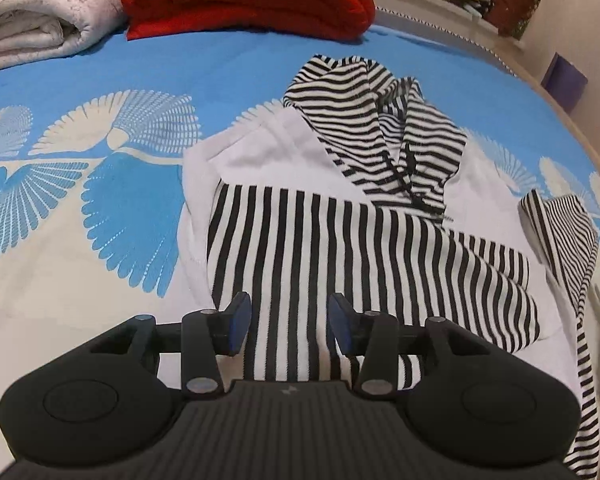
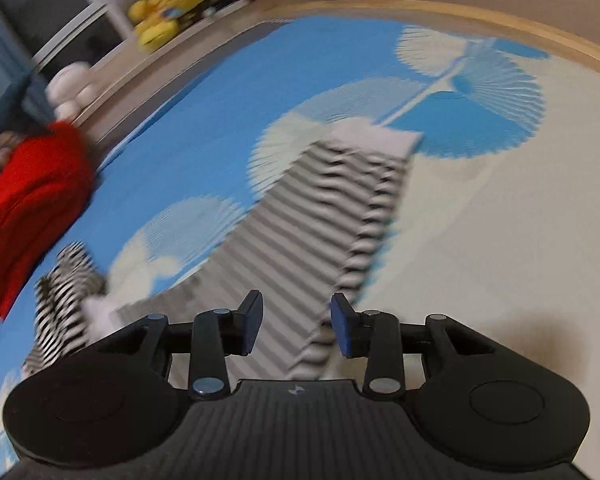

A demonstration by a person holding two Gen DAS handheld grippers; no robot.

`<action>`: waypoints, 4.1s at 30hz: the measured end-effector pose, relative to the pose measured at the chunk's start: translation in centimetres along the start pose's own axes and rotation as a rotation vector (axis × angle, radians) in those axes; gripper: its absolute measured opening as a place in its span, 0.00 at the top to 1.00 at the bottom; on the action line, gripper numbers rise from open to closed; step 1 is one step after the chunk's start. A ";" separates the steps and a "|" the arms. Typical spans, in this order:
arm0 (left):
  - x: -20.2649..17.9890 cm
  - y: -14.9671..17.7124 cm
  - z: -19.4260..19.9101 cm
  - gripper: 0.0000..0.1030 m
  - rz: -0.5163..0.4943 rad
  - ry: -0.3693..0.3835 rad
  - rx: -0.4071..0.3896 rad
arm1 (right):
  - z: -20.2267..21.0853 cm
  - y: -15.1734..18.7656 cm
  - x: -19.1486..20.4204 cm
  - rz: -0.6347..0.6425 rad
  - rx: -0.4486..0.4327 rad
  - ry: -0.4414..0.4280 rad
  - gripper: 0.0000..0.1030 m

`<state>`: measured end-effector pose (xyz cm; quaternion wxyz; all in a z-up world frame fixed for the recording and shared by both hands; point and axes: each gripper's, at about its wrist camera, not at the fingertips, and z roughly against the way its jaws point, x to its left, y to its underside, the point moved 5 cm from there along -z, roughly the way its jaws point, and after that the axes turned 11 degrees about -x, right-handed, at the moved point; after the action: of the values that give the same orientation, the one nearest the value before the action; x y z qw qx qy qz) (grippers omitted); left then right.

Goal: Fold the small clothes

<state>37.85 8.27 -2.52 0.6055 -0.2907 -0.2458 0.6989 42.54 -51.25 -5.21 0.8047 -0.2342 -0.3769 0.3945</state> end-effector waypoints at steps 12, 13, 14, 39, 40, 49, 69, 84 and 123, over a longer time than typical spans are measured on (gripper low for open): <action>-0.6 0.5 -1.0 0.53 0.013 0.002 0.019 | -6.9 0.4 -5.5 -0.214 -0.049 0.008 0.62; -0.7 0.5 -1.1 0.53 0.012 0.002 0.022 | -7.2 0.2 -5.5 -0.211 -0.063 0.006 0.62; -0.8 0.6 -1.2 0.53 0.009 0.005 0.024 | -7.4 0.0 -5.4 -0.208 -0.074 0.007 0.62; 5.1 -2.5 1.8 0.54 0.167 -0.030 -0.053 | 4.1 1.9 19.6 0.435 -0.480 -0.272 0.99; 5.9 -2.8 2.2 0.54 0.187 -0.035 -0.064 | 5.8 4.1 22.6 0.500 -0.466 -0.376 0.99; 10.0 -4.0 4.1 0.54 0.282 -0.042 -0.088 | 14.1 23.8 31.5 0.809 0.186 -0.715 0.92; -9.9 2.5 -2.0 0.39 0.013 0.299 0.082 | 1.8 15.6 12.9 -0.025 0.364 -0.082 0.76; -7.2 1.7 -0.8 0.82 0.066 0.064 -0.017 | 1.9 15.3 13.4 -0.016 0.393 -0.068 0.76; 3.8 4.0 -2.0 0.57 0.370 -0.106 0.103 | 1.3 15.7 15.0 0.014 0.330 -0.043 0.58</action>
<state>36.08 11.42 -7.19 0.4671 -0.2623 -0.1835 0.8242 40.38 -29.90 -8.68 0.8212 -0.0931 -0.3224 0.4615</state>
